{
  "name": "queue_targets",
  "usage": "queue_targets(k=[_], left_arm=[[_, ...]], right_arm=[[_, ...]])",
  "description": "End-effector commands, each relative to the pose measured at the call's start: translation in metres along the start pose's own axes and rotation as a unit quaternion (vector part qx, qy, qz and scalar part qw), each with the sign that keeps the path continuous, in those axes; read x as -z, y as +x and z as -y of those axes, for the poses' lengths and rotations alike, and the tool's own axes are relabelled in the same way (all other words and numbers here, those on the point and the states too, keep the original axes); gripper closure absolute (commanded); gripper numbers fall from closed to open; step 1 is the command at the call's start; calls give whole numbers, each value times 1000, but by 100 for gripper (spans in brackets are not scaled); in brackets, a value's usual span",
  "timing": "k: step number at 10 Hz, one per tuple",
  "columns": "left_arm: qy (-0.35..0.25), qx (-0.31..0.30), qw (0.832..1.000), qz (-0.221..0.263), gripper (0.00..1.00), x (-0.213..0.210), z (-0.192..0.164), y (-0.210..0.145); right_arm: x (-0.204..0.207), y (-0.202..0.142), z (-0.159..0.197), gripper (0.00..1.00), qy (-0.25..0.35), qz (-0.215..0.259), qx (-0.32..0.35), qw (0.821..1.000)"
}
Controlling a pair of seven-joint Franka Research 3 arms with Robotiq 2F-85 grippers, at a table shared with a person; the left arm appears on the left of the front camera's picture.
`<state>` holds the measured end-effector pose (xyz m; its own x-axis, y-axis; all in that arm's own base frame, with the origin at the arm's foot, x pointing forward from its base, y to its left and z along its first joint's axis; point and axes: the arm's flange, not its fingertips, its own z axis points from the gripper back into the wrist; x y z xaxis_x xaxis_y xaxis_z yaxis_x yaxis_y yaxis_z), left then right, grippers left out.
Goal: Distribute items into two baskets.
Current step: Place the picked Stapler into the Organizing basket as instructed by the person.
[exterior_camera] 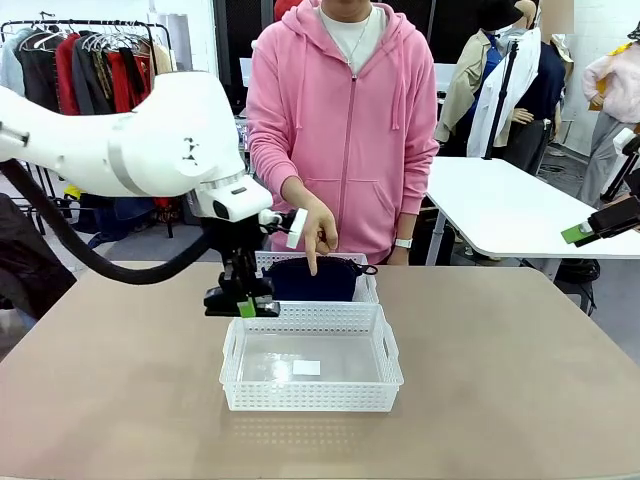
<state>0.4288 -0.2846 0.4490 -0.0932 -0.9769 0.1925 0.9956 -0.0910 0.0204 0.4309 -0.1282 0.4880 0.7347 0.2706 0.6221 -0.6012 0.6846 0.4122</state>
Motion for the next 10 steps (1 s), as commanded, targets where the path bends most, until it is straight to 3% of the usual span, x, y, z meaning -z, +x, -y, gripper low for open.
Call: queue_targets(k=[1,7,10], left_arm=[[12,-12,1000,16,100,9,-3,15],[50,-8,998,37,100,53,14,50],[42,-17,998,44,100,65,10,55]], right_arm=[[-1,1,0,0,-2,-1,0,1000],[-1,1,0,0,-2,-1,0,1000],[-1,1,0,0,-2,-1,0,1000]])
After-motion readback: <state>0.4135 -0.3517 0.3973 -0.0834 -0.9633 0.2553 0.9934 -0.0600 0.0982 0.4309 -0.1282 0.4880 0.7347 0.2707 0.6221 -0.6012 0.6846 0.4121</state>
